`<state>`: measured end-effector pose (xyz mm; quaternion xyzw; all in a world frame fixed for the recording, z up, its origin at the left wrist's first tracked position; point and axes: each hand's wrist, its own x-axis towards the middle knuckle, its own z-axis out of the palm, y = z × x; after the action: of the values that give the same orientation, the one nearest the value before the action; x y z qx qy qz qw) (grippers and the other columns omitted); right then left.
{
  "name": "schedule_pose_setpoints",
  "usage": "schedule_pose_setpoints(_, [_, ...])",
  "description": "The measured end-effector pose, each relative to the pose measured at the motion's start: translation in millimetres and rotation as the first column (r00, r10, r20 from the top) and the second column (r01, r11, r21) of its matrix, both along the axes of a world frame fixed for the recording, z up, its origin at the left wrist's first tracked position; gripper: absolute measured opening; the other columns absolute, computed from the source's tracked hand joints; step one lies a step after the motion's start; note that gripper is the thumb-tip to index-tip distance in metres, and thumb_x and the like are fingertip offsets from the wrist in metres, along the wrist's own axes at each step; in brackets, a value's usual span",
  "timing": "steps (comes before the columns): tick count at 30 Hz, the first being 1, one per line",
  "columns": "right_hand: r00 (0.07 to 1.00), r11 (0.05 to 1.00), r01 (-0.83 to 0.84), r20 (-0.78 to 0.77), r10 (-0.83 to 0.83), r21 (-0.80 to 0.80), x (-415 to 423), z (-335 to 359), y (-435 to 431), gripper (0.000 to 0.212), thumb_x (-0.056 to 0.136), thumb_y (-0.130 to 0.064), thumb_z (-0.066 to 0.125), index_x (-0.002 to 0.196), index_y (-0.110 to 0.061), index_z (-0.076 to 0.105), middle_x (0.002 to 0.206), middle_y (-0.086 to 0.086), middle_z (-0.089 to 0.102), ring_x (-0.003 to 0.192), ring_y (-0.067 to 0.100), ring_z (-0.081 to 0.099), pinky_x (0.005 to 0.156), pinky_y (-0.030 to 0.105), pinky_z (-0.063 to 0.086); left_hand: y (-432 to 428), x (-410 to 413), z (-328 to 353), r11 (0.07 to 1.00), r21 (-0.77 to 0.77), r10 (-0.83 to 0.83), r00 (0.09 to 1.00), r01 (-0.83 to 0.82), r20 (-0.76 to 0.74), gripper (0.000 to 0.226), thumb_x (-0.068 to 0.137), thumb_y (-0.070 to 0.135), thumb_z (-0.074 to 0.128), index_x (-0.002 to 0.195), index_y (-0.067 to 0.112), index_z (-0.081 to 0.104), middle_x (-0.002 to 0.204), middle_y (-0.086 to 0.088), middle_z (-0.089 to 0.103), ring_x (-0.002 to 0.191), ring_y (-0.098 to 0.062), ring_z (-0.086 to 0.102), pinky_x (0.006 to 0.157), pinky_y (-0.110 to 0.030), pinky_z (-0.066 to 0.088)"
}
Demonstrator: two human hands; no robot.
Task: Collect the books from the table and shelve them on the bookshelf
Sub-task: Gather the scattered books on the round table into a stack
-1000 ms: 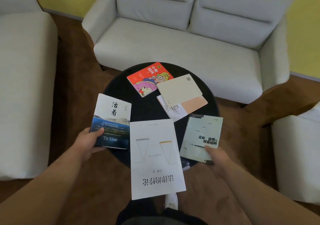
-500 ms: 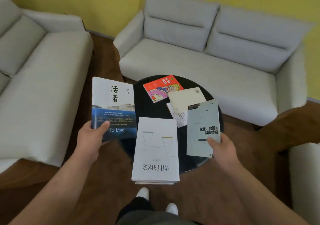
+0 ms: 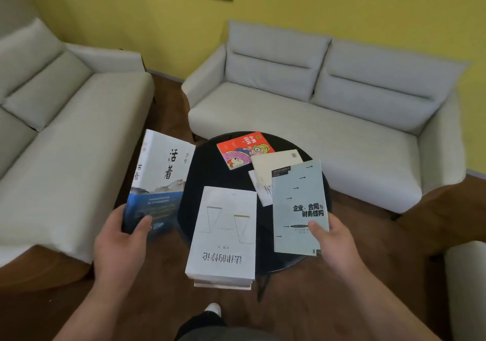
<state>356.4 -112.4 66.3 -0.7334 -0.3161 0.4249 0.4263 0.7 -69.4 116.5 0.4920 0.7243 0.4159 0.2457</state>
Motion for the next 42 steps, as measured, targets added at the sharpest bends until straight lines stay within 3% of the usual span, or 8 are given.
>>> schedule_pose_setpoints(4, [1.0,1.0,-0.025,-0.003,0.025,0.014,2.3,4.6,-2.6,0.016,0.102,-0.011,0.057,0.109,-0.022,0.066,0.099,-0.01,0.073,0.094,0.012,0.07,0.053,0.008,0.049,-7.5,3.1,16.6,0.999,0.054,-0.005,1.0,0.005,-0.001,0.03,0.093,0.014,0.065,0.123,0.014,0.061,0.097,0.003,0.061,0.092,-0.017,0.055,0.081,-0.033,0.043])
schedule_pose_setpoints(11, [0.998,0.998,-0.049,-0.027,0.05,0.049,-1.5,14.4,0.4,0.028,0.101,-0.011,0.058,0.127,-0.02,0.061,0.115,-0.003,0.072,0.097,0.008,0.069,0.06,0.014,0.052,-7.0,37.5,-17.6,0.971,-0.188,0.005,0.776,0.146,0.631,0.011,0.095,0.013,0.063,0.102,0.019,0.066,0.093,-0.005,0.077,0.082,-0.019,0.075,0.07,-0.037,0.059])
schedule_pose_setpoints(15, [0.995,0.995,-0.053,-0.074,0.06,0.089,-1.9,22.0,3.7,0.041,0.101,-0.004,0.054,0.137,-0.023,0.052,0.121,-0.002,0.07,0.1,0.008,0.069,0.055,0.011,0.053,-15.0,49.7,-46.3,0.898,-0.351,-0.003,0.802,0.265,0.597,0.015,0.094,0.016,0.064,0.109,0.014,0.064,0.1,-0.01,0.075,0.089,-0.028,0.073,0.068,-0.042,0.061])
schedule_pose_setpoints(21, [0.988,0.991,-0.091,-0.114,0.103,0.1,0.2,32.8,1.6,0.042,0.102,-0.01,0.057,0.138,-0.031,0.053,0.121,-0.006,0.073,0.102,0.015,0.073,0.063,0.022,0.06,-10.8,42.6,-68.5,0.875,-0.417,-0.202,0.969,0.245,0.144,0.024,0.092,0.036,0.067,0.107,0.019,0.061,0.1,0.004,0.069,0.091,-0.014,0.067,0.068,-0.03,0.055])
schedule_pose_setpoints(31, [0.865,0.992,-0.128,-0.489,0.113,0.003,-54.0,-1.2,10.1,0.036,0.101,-0.006,0.055,0.127,-0.03,0.057,0.118,0.0,0.076,0.107,0.025,0.073,0.085,0.047,0.061,5.8,42.9,-69.7,0.772,-0.492,-0.316,0.914,0.404,0.254,0.032,0.084,0.023,0.078,0.106,0.021,0.054,0.1,0.006,0.066,0.089,-0.01,0.068,0.07,-0.025,0.057])
schedule_pose_setpoints(36, [0.958,0.944,-0.266,-0.159,0.237,-0.193,-78.3,-34.2,3.6,0.019,0.097,-0.014,0.062,0.114,-0.022,0.06,0.118,-0.004,0.071,0.101,0.011,0.068,0.078,0.027,0.056,8.1,43.8,-67.4,0.778,-0.498,-0.24,0.914,0.382,0.327,0.021,0.1,0.034,0.053,0.115,0.02,0.054,0.116,-0.003,0.066,0.094,-0.014,0.067,0.078,-0.031,0.059])
schedule_pose_setpoints(39, [0.971,0.944,-0.237,-0.098,0.22,-0.229,-74.1,-28.2,18.6,0.014,0.1,-0.029,0.061,0.11,-0.02,0.061,0.11,-0.003,0.071,0.09,0.009,0.068,0.065,0.022,0.05,17.4,49.8,-62.8,0.754,-0.481,-0.251,0.872,0.448,0.419,0.041,0.1,0.035,0.051,0.139,0.024,0.043,0.138,-0.002,0.056,0.11,-0.016,0.062,0.09,-0.034,0.056])
schedule_pose_setpoints(42, [0.911,0.96,-0.203,-0.396,0.114,-0.192,-76.4,-23.7,36.6,0.017,0.103,-0.025,0.056,0.12,-0.026,0.058,0.113,0.002,0.075,0.098,0.023,0.073,0.074,0.035,0.058,31.0,58.1,-58.6,0.709,-0.478,-0.228,0.81,0.518,0.54,0.054,0.099,0.045,0.048,0.149,0.036,0.028,0.15,0.005,0.044,0.13,-0.023,0.051,0.106,-0.043,0.043])
